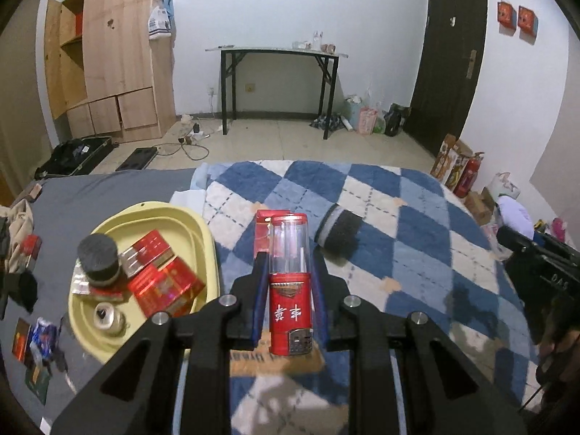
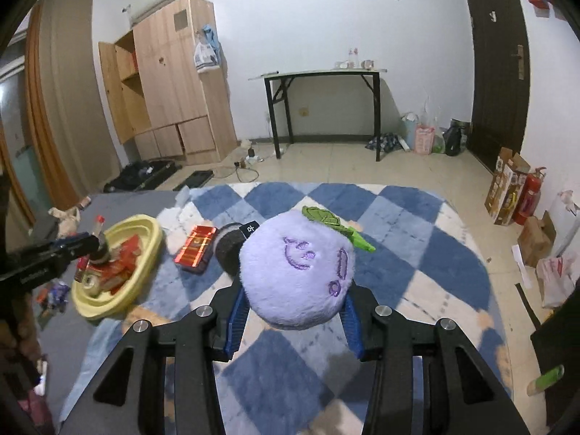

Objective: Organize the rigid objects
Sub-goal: 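Lift the red container and purple plush and carry both over the yellow tray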

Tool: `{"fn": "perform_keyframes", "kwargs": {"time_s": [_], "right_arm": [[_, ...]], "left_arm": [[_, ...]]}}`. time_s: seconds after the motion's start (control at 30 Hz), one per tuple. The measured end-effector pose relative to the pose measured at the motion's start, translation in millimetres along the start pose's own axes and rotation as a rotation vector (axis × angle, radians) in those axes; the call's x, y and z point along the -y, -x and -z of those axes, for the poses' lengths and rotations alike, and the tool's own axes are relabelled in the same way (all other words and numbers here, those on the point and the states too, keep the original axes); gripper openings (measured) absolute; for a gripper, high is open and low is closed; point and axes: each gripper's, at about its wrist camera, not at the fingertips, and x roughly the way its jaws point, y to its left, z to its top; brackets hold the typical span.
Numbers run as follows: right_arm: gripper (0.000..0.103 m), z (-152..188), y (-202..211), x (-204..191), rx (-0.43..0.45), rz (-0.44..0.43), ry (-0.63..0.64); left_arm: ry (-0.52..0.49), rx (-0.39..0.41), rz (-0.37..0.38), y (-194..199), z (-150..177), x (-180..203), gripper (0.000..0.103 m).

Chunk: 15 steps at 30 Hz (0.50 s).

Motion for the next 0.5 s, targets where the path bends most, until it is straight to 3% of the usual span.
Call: {"fn": "perform_keyframes", "kwargs": {"time_s": [0.13, 0.23, 0.33, 0.5], "right_arm": [[0.044, 22, 46, 6, -0.007, -0.001, -0.031], [0.044, 49, 61, 9, -0.035, 0.003, -0.084], [0.044, 71, 65, 13, -0.080, 0.009, -0.111], [0.044, 62, 62, 9, -0.053, 0.044, -0.094]], "left_arm": [[-0.009, -0.017, 0.007, 26, 14, 3, 0.024], [0.022, 0.002, 0.025, 40, 27, 1, 0.024], [-0.007, 0.032, -0.010, 45, 39, 1, 0.024], [0.011, 0.032, -0.011, 40, 44, -5, 0.024]]}}
